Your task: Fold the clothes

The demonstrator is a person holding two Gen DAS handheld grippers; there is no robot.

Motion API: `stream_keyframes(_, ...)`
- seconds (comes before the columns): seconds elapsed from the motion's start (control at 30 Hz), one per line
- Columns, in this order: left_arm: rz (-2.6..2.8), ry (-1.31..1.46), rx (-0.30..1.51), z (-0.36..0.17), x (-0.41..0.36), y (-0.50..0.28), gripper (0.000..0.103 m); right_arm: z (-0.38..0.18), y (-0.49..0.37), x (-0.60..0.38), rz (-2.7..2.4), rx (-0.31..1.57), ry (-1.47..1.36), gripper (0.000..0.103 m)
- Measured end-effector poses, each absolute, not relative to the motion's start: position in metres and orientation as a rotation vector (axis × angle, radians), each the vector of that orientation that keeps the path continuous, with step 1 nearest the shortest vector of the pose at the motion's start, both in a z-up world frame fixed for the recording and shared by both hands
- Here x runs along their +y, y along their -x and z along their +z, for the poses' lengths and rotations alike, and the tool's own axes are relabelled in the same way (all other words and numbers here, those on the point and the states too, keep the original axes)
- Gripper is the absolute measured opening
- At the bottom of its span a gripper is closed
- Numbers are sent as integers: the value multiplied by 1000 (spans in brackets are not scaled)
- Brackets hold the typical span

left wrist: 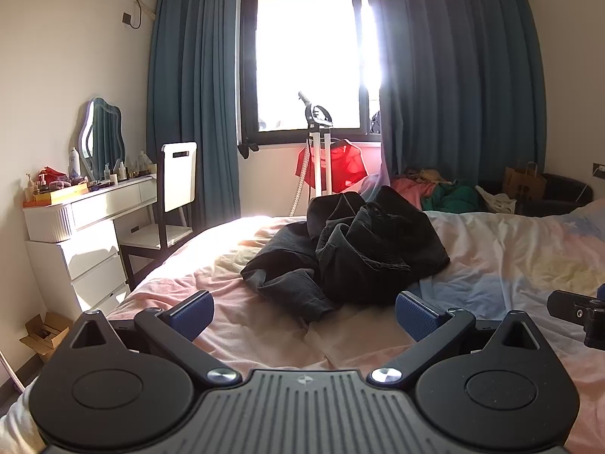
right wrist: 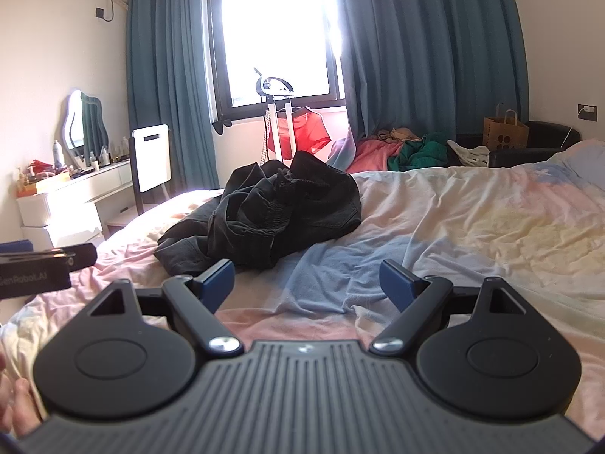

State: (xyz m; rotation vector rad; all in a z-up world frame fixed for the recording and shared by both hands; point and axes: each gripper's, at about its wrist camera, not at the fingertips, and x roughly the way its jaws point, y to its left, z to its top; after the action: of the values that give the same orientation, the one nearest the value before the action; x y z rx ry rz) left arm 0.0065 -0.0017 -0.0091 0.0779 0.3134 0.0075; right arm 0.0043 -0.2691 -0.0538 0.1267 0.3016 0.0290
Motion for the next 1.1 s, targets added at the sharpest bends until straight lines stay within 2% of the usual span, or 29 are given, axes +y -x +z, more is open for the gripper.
stream_keyframes(0.5,8,-2,369,-11,8,-15,103,-55,-5,-269,18,309,-123,85)
stream_keyframes(1.1,1,-31,353,-23,2,-15,103,-53,-7,-272,6,313,-138,85)
